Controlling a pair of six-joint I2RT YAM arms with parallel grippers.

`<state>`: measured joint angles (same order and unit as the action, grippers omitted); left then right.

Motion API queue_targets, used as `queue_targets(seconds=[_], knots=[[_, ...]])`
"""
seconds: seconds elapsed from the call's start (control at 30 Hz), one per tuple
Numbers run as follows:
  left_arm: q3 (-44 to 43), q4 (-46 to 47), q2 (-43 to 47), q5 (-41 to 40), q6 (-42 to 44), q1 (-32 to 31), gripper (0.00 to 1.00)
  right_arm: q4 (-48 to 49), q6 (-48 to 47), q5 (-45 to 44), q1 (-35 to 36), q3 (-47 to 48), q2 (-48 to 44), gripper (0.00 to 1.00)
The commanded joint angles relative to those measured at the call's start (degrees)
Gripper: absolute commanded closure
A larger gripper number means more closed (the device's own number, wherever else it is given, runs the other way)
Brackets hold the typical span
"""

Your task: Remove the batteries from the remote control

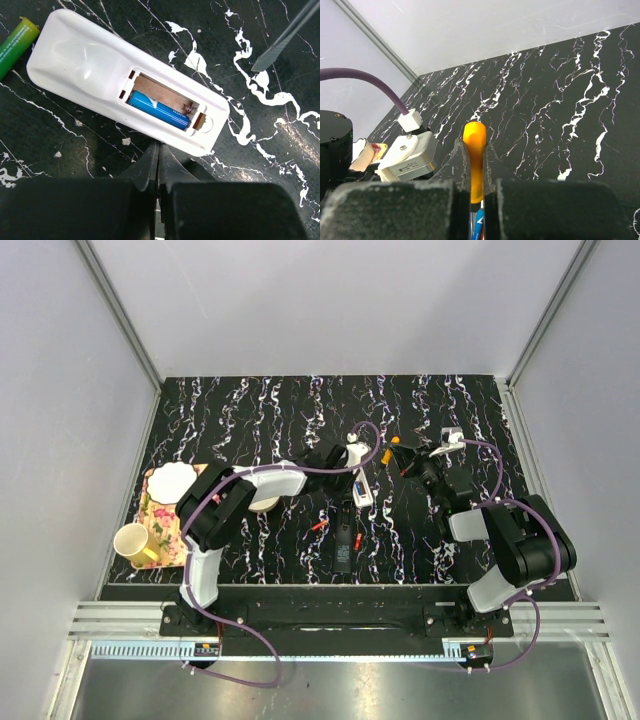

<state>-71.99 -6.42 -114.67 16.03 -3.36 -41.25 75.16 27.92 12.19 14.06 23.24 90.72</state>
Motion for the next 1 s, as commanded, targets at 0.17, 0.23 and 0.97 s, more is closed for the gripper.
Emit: queue_targets(seconds=[0.17,0.23,0.97], knots=[[-2.1,-1.2,1.3,-3.2,-1.0,0.7,1.00,7.7,0.6,2.0,-0.4,1.9,1.7,1.00],[-1.3,-0.9,1.9,-2.8,-1.2,1.5,1.00,9.7,1.2,2.5,-0.4,2.2,3.2,1.00],[2.6,7.0,6.9,1.1,-8.3,4.7,1.00,14.1,-11.2,-24.5,13.3,4.1,8.7,1.00]])
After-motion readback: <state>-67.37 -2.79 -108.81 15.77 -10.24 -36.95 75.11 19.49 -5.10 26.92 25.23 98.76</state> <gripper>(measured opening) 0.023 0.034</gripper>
